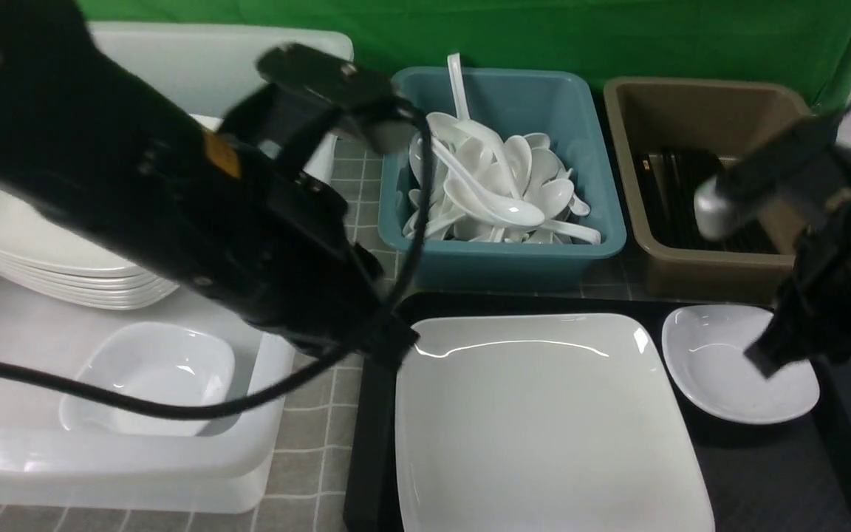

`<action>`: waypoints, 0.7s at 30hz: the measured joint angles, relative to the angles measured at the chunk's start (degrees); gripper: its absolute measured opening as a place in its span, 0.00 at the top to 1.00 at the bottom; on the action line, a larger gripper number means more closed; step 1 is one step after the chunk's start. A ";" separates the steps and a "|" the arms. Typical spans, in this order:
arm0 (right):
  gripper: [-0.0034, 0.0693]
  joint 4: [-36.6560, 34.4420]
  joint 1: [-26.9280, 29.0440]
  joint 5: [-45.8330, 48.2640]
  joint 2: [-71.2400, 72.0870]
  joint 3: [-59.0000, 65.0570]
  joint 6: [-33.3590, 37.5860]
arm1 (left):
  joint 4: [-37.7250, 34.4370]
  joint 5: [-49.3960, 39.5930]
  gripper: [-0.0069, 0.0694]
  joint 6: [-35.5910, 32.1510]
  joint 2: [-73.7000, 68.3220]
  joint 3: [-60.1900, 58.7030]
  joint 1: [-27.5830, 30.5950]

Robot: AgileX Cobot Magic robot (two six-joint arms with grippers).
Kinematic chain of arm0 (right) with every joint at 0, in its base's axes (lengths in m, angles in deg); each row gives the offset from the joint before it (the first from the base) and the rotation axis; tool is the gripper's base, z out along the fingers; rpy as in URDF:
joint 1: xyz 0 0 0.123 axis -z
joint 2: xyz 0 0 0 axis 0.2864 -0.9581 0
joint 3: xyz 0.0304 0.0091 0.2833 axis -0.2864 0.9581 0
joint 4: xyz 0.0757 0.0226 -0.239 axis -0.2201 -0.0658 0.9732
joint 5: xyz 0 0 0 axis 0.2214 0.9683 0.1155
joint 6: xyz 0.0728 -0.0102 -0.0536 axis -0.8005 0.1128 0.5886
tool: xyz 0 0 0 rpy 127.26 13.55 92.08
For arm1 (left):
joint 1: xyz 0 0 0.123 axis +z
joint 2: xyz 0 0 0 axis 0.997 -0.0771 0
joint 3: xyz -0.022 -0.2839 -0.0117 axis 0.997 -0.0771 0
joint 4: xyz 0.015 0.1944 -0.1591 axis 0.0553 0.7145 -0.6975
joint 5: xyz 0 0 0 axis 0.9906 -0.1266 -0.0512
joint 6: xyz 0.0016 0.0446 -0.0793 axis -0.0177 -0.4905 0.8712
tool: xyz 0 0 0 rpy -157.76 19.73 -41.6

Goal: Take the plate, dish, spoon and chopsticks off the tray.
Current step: Use the right arm to grab a small plate from the dinner plate

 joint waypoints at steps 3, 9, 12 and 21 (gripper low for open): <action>0.50 0.00 0.38 -8.50 -1.31 7.37 1.67 | 0.11 0.20 0.91 0.12 -2.21 0.00 -0.82; 0.30 2.23 0.51 -20.16 -5.48 13.37 3.43 | 1.23 0.56 0.91 0.37 -2.95 0.00 -0.88; 0.29 4.20 0.51 -23.02 -7.03 13.44 3.47 | 1.67 0.56 0.91 0.37 -2.95 0.00 -0.88; 0.29 6.82 1.19 -26.33 -12.40 13.44 3.33 | 0.19 9.23 0.91 -4.56 -2.95 0.00 -0.90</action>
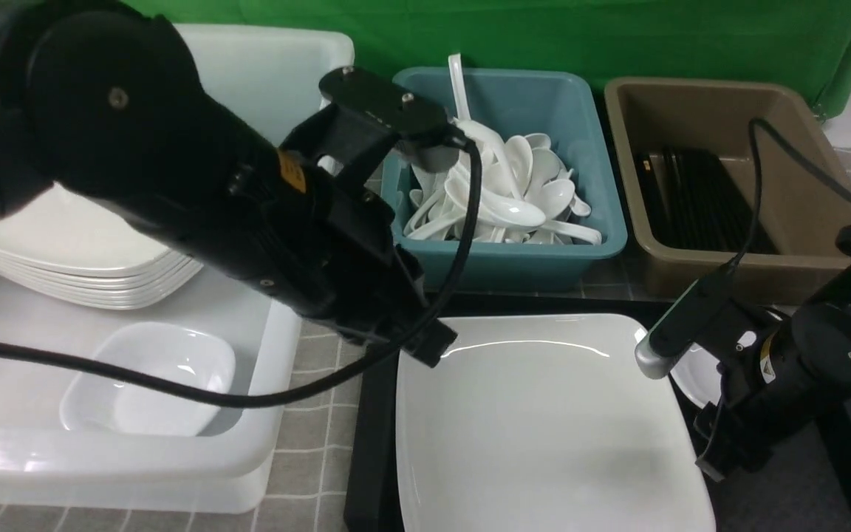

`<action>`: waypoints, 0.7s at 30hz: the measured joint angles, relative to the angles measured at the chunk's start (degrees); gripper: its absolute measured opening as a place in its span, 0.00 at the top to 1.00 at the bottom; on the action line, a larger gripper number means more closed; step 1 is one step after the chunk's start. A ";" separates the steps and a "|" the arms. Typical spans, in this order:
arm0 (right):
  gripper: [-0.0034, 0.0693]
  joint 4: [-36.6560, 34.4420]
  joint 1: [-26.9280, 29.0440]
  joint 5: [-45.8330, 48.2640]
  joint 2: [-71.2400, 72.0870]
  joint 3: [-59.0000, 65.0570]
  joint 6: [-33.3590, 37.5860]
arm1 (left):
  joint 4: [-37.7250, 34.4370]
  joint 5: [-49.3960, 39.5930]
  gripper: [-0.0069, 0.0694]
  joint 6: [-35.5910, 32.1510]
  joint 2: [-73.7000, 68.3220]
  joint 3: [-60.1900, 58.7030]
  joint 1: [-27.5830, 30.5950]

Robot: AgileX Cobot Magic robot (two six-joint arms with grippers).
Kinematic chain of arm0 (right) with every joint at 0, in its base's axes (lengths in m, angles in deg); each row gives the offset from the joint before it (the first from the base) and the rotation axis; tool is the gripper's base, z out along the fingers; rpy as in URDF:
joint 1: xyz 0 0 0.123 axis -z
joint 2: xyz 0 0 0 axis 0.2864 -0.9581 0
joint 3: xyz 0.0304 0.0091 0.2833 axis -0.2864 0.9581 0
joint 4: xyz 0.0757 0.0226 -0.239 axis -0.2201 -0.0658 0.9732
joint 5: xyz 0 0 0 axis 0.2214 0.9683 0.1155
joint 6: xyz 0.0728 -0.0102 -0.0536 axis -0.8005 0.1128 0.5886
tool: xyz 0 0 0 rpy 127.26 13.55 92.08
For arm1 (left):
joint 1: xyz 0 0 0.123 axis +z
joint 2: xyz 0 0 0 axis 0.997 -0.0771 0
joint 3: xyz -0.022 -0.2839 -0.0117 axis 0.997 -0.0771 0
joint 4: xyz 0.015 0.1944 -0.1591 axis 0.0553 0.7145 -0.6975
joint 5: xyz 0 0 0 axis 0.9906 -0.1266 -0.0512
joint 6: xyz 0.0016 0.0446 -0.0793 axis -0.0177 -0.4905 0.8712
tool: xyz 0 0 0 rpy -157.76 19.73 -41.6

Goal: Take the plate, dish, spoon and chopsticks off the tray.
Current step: Use the right arm to grab a small plate from the dinner plate

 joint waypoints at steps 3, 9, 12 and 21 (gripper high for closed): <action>0.29 0.12 0.00 -0.74 -0.30 0.00 -0.06 | -4.73 5.76 0.91 -5.00 0.00 0.00 0.00; 0.45 0.25 0.00 -2.41 -0.36 0.00 -0.06 | -8.71 9.04 0.91 -9.33 0.00 0.00 -0.07; 0.65 0.52 0.00 -2.79 -0.36 0.00 0.00 | -6.59 9.27 0.91 -9.52 0.00 0.00 -0.07; 0.79 1.55 -1.40 3.91 3.41 -0.95 0.81 | -5.23 9.56 0.91 -8.15 0.00 0.00 -0.11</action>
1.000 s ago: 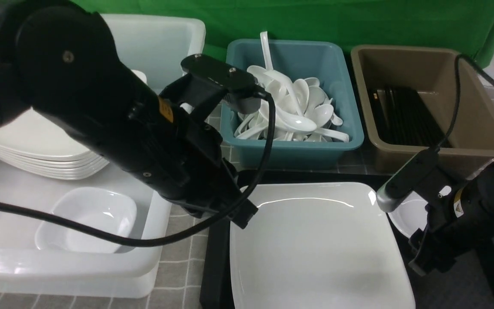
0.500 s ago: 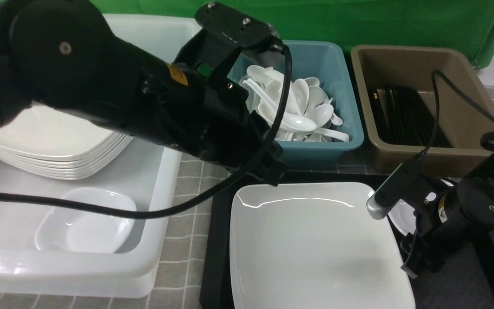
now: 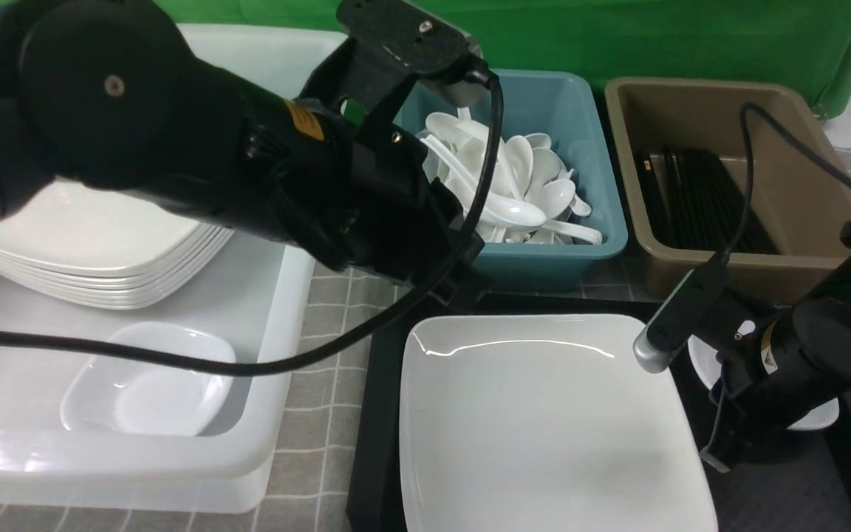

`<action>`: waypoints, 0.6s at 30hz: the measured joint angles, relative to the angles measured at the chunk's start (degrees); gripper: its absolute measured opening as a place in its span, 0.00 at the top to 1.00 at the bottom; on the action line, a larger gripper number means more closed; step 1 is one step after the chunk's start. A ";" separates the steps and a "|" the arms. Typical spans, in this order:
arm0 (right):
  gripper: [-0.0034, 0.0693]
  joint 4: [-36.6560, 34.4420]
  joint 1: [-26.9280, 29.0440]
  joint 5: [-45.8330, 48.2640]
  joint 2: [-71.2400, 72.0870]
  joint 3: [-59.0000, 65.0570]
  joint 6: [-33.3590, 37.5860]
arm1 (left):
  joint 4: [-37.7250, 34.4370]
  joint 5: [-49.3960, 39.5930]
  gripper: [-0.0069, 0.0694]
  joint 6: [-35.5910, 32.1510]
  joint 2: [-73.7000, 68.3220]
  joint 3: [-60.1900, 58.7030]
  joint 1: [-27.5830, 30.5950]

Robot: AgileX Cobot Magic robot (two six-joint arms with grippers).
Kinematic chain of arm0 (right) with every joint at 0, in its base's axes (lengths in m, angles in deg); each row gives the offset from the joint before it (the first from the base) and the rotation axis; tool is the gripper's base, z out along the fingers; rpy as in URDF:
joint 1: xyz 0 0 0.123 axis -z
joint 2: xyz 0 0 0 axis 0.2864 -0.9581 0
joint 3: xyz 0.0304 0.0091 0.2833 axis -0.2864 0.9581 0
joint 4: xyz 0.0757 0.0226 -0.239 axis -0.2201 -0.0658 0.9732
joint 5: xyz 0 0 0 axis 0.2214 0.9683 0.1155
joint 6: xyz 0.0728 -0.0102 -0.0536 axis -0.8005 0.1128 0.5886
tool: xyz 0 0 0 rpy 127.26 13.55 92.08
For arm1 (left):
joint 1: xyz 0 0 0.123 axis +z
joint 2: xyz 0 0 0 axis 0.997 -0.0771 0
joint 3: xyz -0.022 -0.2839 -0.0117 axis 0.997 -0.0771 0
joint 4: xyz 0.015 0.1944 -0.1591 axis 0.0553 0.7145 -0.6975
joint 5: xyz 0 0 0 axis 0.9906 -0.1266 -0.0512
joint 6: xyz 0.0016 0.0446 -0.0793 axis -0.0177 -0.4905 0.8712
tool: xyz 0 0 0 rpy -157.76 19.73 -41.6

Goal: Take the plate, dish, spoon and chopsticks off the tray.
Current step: Use the right arm to grab a small plate from the dinner plate, then use the right arm to put the small plate into the large storage box on the left

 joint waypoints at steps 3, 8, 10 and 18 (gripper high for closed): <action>0.85 -0.37 -1.28 4.53 4.50 -0.43 -2.12 | 0.22 0.15 0.91 0.85 0.00 0.00 0.00; 0.86 -2.11 -2.85 7.42 14.69 -1.25 -4.55 | 2.24 0.74 0.91 3.47 0.00 0.00 0.00; 0.86 -3.17 -3.18 7.67 18.72 -2.25 -5.04 | 3.27 0.80 0.91 4.28 0.00 0.00 0.00; 0.86 -16.86 -5.08 9.50 24.89 -10.59 0.87 | 14.74 -2.86 0.91 19.21 0.30 1.83 5.09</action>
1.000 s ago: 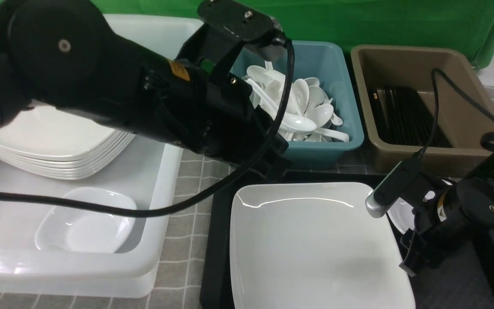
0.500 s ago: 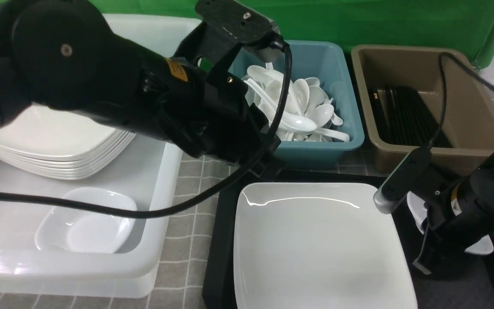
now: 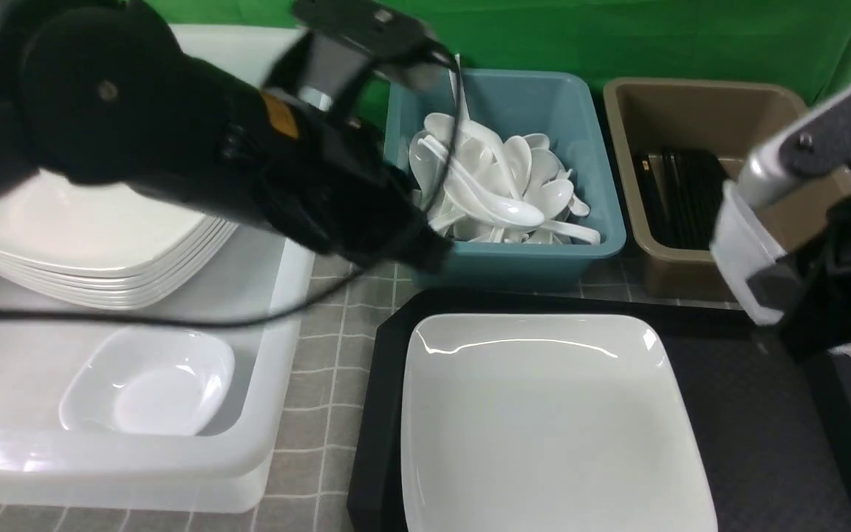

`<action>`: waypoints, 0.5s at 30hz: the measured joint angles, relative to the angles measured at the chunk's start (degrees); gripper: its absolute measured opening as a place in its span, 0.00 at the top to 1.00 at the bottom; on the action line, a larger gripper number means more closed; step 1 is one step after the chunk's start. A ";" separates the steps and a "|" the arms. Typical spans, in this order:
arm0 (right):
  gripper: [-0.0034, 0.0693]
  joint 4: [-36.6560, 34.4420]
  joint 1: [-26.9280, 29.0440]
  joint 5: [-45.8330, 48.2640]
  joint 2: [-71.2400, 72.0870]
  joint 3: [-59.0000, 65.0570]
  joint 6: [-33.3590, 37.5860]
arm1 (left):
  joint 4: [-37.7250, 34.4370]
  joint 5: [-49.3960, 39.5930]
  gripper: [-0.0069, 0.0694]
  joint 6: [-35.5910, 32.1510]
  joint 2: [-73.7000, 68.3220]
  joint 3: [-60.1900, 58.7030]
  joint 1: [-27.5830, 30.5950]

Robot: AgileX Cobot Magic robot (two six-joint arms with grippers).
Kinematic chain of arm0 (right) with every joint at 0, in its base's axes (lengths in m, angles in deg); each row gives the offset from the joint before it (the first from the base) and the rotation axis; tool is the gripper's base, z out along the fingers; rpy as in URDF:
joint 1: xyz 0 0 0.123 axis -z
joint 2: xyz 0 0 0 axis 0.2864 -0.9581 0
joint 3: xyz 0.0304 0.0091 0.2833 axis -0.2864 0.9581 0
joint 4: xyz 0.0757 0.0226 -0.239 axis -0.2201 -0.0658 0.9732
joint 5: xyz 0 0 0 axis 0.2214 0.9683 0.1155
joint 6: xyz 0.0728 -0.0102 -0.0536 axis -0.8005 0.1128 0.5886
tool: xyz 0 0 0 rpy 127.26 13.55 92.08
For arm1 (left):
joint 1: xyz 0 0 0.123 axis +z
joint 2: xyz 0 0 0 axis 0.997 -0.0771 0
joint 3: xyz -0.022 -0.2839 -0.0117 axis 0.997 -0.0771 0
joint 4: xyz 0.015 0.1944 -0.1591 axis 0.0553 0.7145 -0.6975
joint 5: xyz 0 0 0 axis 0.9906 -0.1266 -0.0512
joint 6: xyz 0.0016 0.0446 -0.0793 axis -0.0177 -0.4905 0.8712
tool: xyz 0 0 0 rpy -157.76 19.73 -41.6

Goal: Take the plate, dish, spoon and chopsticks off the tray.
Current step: Use the right arm to put the small plate into the large storage box on the left

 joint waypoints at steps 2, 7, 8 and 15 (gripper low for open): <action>0.86 -4.22 -2.66 0.02 -0.69 -3.04 2.30 | 2.70 -3.39 0.91 2.39 0.70 2.01 4.91; 0.86 -7.89 -12.36 -1.02 -6.33 -13.44 4.07 | 3.48 -11.03 0.91 2.63 4.91 4.26 18.27; 0.86 -8.11 -14.17 -1.19 -7.90 -15.05 4.07 | 3.14 -12.47 0.91 2.10 6.14 4.19 21.17; 0.86 -8.71 -26.97 -2.43 -26.53 -35.70 4.24 | -1.53 -15.67 0.91 2.05 16.20 -2.37 38.25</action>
